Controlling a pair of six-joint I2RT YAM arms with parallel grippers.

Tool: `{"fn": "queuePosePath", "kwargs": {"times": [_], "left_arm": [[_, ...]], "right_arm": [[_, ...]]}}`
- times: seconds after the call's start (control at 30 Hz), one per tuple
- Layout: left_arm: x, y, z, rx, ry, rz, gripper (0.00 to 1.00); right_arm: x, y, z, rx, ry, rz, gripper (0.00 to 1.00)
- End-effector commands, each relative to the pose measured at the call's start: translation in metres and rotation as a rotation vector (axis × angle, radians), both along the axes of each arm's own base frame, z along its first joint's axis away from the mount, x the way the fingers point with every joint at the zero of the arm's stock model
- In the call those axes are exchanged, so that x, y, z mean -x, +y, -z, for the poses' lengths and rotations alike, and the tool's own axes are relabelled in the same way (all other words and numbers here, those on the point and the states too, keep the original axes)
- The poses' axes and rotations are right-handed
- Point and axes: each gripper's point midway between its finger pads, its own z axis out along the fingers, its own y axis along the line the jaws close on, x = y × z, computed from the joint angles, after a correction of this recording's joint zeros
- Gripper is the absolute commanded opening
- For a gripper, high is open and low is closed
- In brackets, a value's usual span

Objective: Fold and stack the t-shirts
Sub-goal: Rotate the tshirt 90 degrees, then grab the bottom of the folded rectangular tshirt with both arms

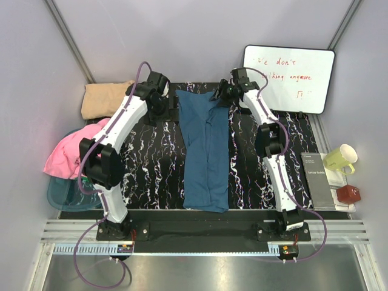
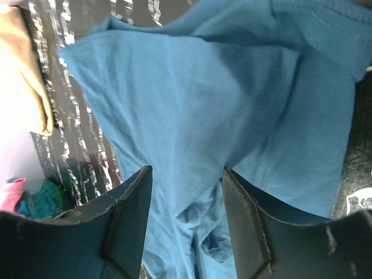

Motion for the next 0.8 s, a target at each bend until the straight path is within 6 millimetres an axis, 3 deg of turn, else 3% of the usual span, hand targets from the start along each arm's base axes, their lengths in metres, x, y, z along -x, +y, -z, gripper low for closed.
{"fn": "queuePosePath", "kwargs": {"times": [0.0,0.03,0.3,0.43,0.47,0.57,0.77], "left_arm": [[0.000,0.002,-0.013,0.016,-0.037,0.007,0.99],[0.000,0.001,-0.012,0.018,-0.035,0.006,0.99],[0.001,0.002,-0.009,0.014,-0.029,0.009,0.99],[0.002,0.003,-0.009,0.008,-0.032,0.010,0.99],[0.003,0.003,-0.008,0.007,-0.027,0.009,0.99],[0.004,0.002,-0.006,0.012,-0.019,0.012,0.99],[0.005,0.001,0.001,0.013,0.003,0.022,0.99]], "right_arm": [[0.005,0.001,-0.008,0.012,-0.006,0.006,0.61],[0.006,0.000,-0.014,0.018,-0.016,0.002,0.61],[0.005,0.000,0.006,0.024,0.008,0.002,0.60],[-0.001,0.001,0.002,0.019,-0.009,0.014,0.37],[-0.002,0.000,0.000,0.018,-0.013,0.017,0.25],[-0.002,-0.001,-0.005,0.027,-0.028,0.012,0.11],[-0.004,0.000,-0.032,0.038,-0.099,-0.013,0.02]]}}
